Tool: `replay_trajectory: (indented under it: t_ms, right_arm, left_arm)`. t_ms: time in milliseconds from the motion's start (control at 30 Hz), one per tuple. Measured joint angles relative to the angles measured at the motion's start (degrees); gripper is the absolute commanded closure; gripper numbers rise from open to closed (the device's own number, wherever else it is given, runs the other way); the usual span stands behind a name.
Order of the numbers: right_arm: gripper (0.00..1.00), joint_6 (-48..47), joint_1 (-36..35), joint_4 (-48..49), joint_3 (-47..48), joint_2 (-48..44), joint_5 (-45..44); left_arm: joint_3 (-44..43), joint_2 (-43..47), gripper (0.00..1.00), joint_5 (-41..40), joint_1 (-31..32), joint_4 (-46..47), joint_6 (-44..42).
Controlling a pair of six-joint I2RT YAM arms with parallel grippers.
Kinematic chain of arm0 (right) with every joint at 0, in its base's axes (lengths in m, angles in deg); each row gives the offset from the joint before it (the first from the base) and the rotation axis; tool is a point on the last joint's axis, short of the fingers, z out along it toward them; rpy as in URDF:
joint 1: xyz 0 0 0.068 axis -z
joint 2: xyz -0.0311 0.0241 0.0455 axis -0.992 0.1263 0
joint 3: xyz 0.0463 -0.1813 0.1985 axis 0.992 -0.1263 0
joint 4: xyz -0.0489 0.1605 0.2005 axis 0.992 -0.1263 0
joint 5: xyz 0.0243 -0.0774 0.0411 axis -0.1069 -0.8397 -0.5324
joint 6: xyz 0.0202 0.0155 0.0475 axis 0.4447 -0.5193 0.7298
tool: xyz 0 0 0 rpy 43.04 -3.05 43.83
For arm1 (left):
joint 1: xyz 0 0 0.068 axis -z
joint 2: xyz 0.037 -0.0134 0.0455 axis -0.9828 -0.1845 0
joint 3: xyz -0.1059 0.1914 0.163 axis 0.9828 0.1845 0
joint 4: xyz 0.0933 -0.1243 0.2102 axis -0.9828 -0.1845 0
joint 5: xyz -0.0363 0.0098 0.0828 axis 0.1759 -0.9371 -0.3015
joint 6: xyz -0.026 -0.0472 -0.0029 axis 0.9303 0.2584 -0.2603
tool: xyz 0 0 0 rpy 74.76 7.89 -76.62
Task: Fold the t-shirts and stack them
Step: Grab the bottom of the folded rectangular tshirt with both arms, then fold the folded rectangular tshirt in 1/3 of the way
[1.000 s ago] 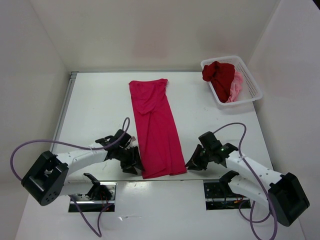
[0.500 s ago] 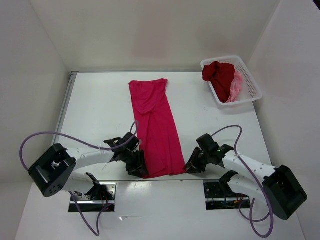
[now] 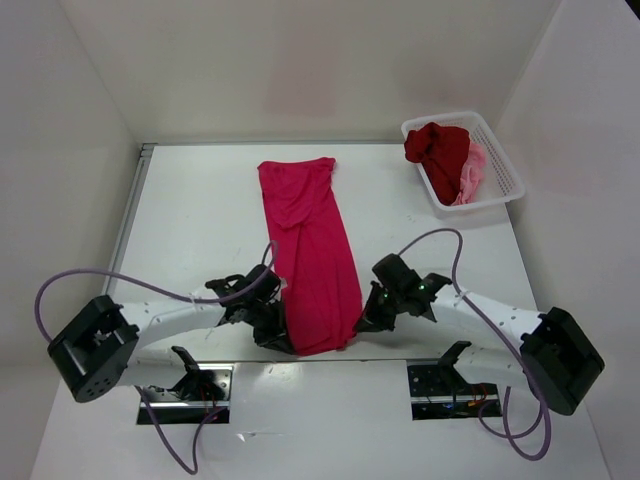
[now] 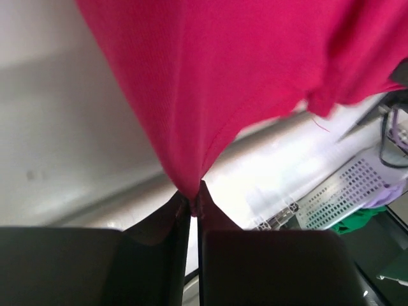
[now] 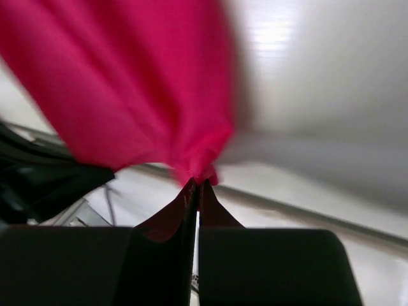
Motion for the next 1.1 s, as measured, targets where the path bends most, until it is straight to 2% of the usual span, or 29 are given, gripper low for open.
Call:
replay_trajectory:
  t_ms: [167,300,400,767,1100]
  right_arm:
    - [1.0,-3.8,-1.1,-4.1,14.0,2.6,-3.1]
    - [1.0,-8.3,-0.1,-4.8,22.5,6.5,-5.3]
    - [1.0,-12.4,2.9,-5.9,26.9,10.4,-6.3]
    - [1.0,-23.6,10.2,-6.1,47.3,29.5,-9.0]
    - [1.0,-28.4,15.3,-5.2,59.3,43.1,-9.4]
  left_arm:
    - [-4.3,7.0,0.92,0.0,-1.8,-6.3,-0.5]
    - [-5.7,11.4,0.93,1.1,-11.2,-8.5,-2.5]
    - [-8.4,11.1,0.93,-0.3,-17.4,-11.8,-5.0]
    - [-25.3,-4.0,0.93,-5.1,-29.9,-9.4,-14.5]
    - [-39.3,-20.5,0.92,-9.6,-31.3,-5.9,-19.9]
